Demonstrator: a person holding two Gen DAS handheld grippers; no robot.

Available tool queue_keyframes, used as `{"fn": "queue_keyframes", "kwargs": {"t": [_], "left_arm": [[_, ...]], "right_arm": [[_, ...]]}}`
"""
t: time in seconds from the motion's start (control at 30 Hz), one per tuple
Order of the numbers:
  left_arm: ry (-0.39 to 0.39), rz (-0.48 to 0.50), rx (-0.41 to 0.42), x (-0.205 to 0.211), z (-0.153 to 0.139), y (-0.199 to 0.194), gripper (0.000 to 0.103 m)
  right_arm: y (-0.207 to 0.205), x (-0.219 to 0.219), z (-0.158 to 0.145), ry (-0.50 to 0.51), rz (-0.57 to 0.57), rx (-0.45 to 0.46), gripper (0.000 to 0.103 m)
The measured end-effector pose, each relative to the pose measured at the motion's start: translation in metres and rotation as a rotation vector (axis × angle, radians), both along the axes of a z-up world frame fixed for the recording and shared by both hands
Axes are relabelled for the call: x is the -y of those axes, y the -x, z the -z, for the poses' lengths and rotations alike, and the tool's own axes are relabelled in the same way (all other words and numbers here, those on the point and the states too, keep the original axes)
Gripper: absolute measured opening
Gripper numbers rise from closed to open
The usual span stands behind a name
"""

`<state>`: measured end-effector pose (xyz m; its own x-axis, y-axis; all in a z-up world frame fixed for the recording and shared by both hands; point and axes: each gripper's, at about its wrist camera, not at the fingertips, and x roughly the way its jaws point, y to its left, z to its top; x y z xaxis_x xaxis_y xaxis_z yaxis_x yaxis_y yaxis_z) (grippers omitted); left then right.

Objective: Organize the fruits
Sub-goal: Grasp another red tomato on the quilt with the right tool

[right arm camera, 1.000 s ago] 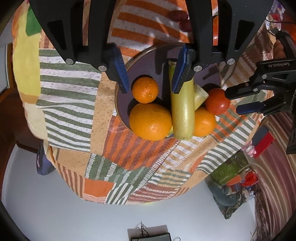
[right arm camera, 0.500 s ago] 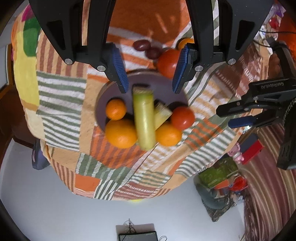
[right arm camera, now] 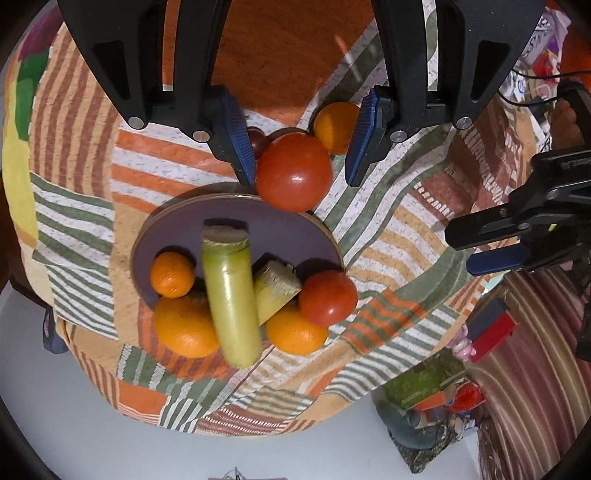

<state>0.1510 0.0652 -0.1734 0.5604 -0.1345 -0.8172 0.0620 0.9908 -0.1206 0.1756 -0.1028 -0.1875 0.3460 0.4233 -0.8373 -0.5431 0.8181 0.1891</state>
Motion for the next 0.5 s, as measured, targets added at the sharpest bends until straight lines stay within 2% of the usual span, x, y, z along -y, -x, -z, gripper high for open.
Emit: {"fn": "queue_keyframes", "kwargs": {"t": [0.23, 0.5], "left_arm": [[0.003, -0.003, -0.014, 0.0031, 0.0036, 0.0014, 0.063], [0.003, 0.007, -0.02, 0.0091, 0.0039, -0.0004, 0.063]], "right_arm": [[-0.0031, 0.0016, 0.0052, 0.005, 0.015, -0.017, 0.046], [0.0011, 0.0007, 0.0012, 0.011, 0.008, 0.008, 0.04]]}}
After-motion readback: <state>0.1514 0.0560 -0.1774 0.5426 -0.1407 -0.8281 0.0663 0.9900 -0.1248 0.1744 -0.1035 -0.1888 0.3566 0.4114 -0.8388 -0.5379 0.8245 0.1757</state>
